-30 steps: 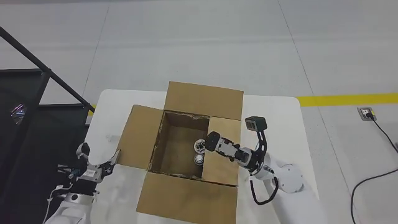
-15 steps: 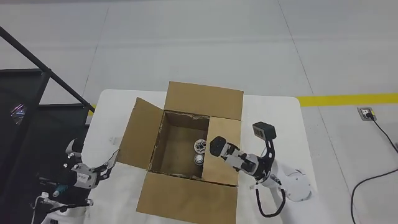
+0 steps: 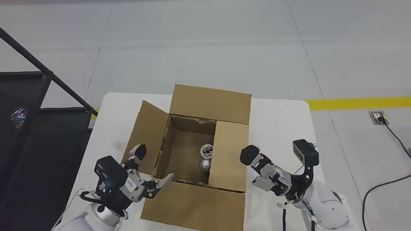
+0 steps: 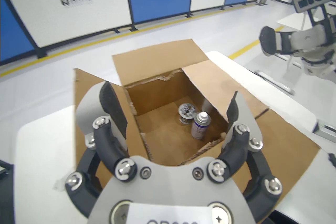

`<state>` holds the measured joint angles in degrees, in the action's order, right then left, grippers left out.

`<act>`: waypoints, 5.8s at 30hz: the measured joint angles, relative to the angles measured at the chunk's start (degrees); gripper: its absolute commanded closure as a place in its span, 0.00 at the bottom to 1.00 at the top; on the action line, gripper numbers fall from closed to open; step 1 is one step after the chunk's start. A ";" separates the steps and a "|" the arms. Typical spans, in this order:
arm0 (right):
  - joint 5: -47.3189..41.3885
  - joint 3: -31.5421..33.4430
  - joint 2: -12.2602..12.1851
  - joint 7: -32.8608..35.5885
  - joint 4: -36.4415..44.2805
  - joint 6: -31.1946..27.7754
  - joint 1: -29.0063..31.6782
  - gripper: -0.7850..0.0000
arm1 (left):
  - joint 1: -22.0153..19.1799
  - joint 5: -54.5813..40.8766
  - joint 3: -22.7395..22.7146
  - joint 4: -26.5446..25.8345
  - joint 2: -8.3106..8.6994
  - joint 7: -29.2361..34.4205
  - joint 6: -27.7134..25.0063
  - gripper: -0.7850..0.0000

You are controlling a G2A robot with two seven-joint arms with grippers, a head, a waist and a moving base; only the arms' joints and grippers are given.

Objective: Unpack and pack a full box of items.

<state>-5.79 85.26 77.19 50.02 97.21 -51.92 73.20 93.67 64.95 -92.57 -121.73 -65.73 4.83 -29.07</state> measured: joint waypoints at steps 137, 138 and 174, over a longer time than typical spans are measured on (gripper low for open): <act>39.89 3.95 -9.44 3.73 27.18 27.40 -3.68 0.00 | -21.44 -49.81 1.45 2.63 -5.67 32.07 18.55 0.00; 41.55 0.54 -9.46 6.87 25.40 28.07 -6.97 0.00 | -19.15 -50.68 -1.42 2.06 -5.47 31.53 17.61 0.00; 64.47 -47.94 -1.08 28.42 -15.50 27.19 -47.76 0.16 | -6.64 -61.20 -11.17 2.14 -4.28 27.51 10.19 0.00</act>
<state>58.69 37.32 76.11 78.44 81.71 -24.73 25.44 87.03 3.75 -103.74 -119.59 -70.01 32.34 -18.88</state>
